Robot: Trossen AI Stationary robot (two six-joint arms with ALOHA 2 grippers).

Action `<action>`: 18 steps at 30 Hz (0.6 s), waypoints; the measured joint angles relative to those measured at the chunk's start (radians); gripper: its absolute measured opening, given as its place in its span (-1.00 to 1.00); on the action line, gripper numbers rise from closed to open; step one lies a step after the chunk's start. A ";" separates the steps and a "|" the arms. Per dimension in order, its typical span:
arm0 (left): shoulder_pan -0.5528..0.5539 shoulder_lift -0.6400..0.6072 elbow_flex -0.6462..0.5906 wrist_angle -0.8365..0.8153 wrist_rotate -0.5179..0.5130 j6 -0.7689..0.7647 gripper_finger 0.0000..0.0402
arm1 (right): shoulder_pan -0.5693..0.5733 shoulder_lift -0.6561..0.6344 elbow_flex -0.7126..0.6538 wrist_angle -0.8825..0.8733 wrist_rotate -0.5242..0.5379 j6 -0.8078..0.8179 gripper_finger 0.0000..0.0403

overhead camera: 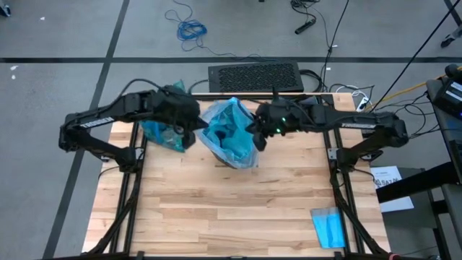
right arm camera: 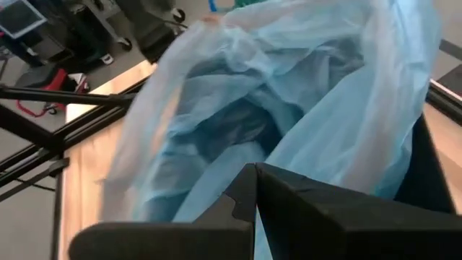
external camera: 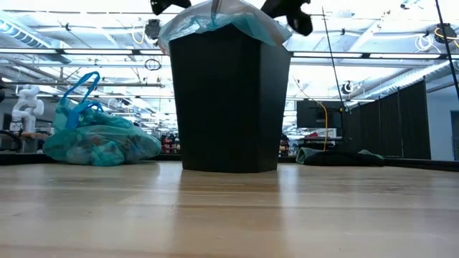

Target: Place trash/remove bag and relplace

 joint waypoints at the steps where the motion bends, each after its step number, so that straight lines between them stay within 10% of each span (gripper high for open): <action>1: -0.016 0.014 0.000 0.001 0.000 0.000 -1.00 | -0.018 0.010 0.002 0.008 -0.012 -0.009 -1.00; 18: -0.086 0.151 0.000 -0.005 -0.007 0.010 -1.00 | -0.247 0.042 -0.004 -0.091 -0.054 -0.075 -1.00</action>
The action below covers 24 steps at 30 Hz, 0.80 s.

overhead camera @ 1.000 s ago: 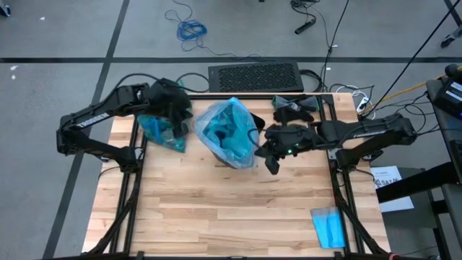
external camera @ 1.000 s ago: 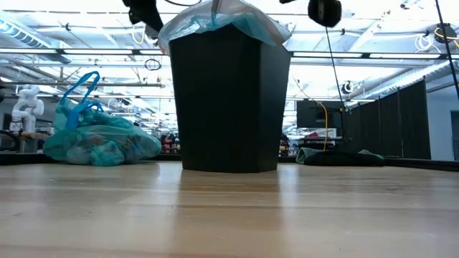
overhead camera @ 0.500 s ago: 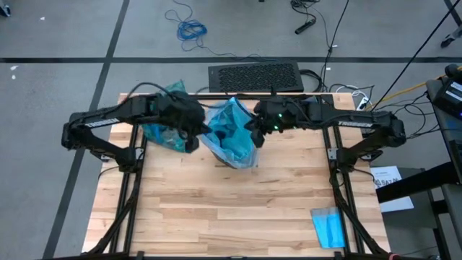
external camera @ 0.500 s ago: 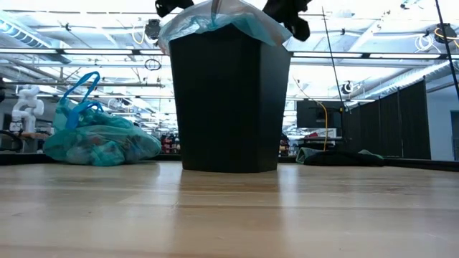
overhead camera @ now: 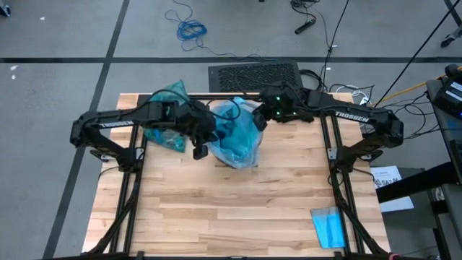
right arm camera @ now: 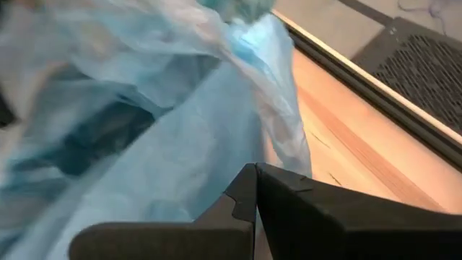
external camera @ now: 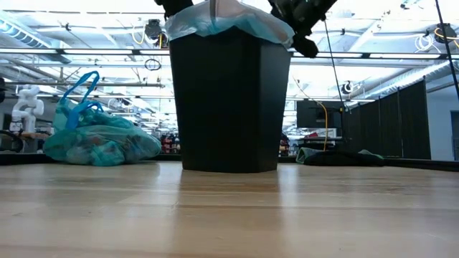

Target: Place trash/remove bag and relplace

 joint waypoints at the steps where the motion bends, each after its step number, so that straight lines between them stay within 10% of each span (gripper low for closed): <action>1: 0.000 -0.001 0.000 0.000 0.000 0.001 -1.00 | -0.008 0.000 -0.011 0.001 0.000 0.000 -1.00; 24: 0.151 -0.040 0.000 0.170 -0.054 0.121 -1.00 | -0.042 -0.001 -0.117 0.070 -0.075 0.030 -1.00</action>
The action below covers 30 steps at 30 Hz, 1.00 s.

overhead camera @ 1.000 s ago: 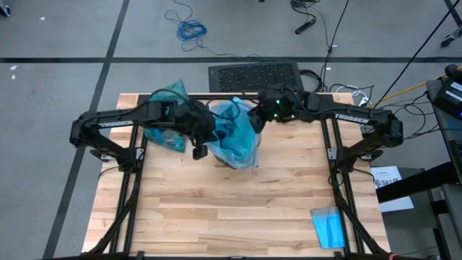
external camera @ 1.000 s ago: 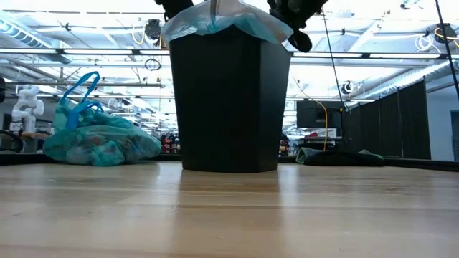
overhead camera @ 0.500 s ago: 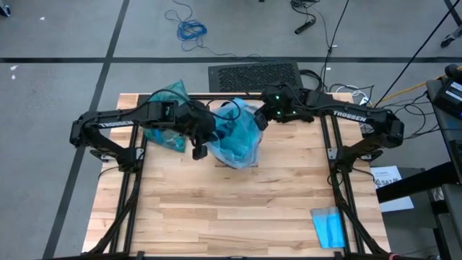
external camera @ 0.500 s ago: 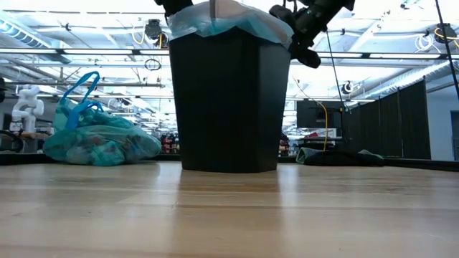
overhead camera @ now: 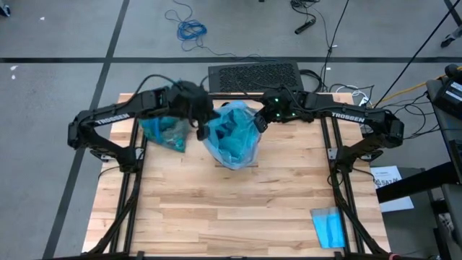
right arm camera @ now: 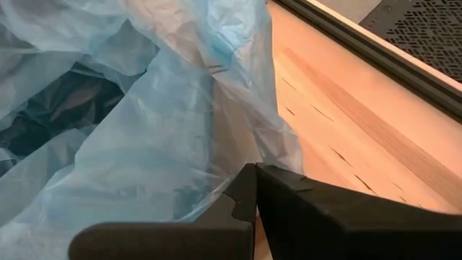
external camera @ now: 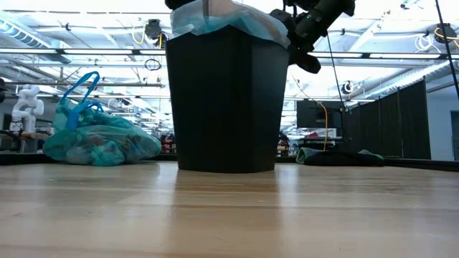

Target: Place trash/remove bag and relplace

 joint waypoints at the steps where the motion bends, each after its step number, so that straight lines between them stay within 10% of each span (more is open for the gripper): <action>1: 0.021 0.006 0.000 0.004 0.004 0.007 -1.00 | 0.000 0.000 0.000 0.000 -0.002 0.000 -1.00; 30: 0.303 0.197 0.000 -0.154 0.216 0.119 -1.00 | -0.124 0.121 0.000 0.150 -0.213 -0.008 -1.00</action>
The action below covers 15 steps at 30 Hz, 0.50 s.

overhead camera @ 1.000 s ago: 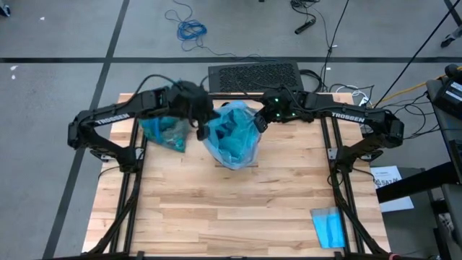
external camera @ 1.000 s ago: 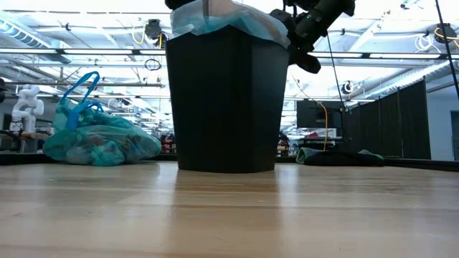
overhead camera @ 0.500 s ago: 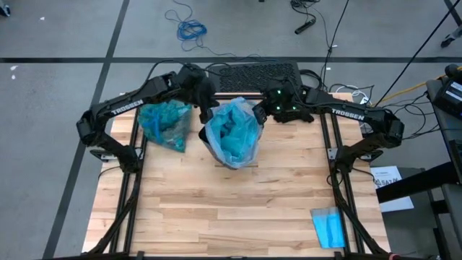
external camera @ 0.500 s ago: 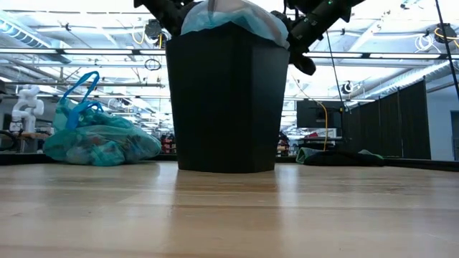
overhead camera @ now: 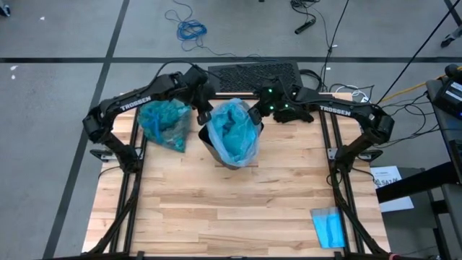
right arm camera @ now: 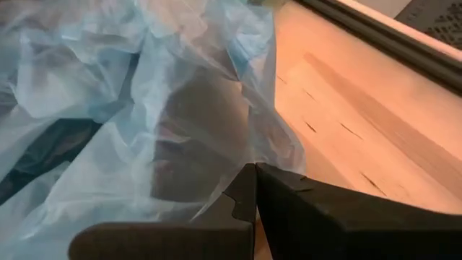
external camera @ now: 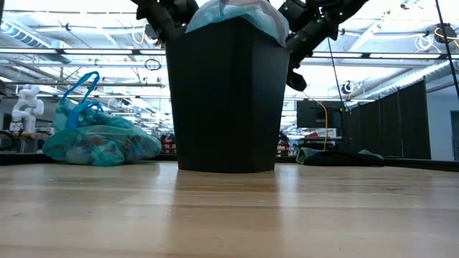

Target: Place trash/remove bag and relplace

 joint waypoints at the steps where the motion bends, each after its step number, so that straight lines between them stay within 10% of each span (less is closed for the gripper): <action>1: 0.003 -0.010 0.000 0.000 -0.002 0.000 -1.00 | 0.000 -0.001 0.000 0.002 0.000 0.000 -1.00; 15: -0.143 -0.239 0.087 -0.010 0.105 -0.123 -1.00 | -0.002 -0.011 0.000 -0.003 -0.013 0.001 -1.00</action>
